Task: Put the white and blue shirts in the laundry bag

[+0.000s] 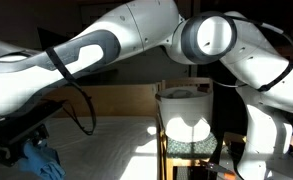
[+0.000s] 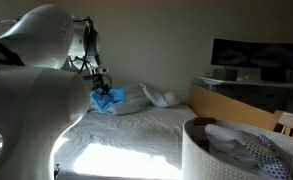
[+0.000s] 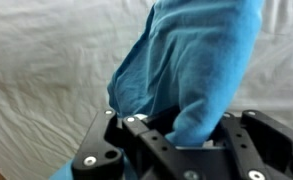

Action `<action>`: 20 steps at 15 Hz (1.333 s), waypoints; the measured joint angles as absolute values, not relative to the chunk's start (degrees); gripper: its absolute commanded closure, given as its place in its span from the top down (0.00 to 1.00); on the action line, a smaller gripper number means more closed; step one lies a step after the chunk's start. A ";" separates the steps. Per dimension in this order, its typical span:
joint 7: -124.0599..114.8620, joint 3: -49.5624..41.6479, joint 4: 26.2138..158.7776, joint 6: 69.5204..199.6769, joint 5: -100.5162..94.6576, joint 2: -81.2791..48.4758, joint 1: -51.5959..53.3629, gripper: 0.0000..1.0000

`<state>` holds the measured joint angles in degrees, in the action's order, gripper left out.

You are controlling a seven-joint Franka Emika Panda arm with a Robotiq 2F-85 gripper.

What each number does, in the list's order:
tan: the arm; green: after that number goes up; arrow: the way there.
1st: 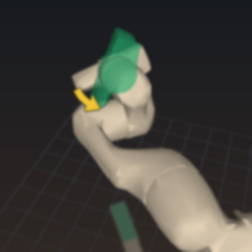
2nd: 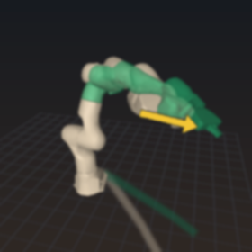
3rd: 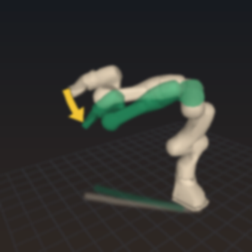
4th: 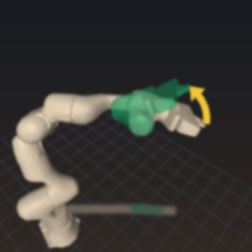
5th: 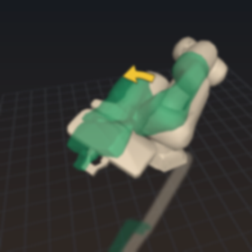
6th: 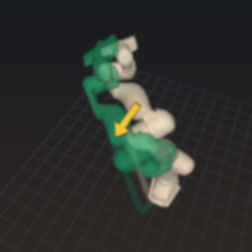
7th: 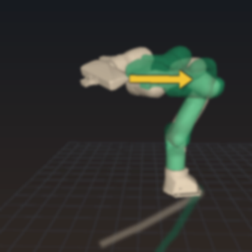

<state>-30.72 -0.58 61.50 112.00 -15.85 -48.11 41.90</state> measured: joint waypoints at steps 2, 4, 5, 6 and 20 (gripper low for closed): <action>-31.46 -0.79 61.54 111.81 -16.09 -48.10 43.33 0.07; -31.82 -0.88 61.57 111.79 -16.18 -48.12 43.79 0.06; -31.82 -0.98 61.57 111.79 -16.19 -48.12 43.76 0.05; -31.82 -1.01 61.56 111.81 -16.18 -48.19 43.71 0.06; -35.89 -15.88 54.30 93.97 -31.40 -43.93 48.19 0.06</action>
<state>-35.89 -15.88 54.30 93.97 -31.40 -43.93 48.19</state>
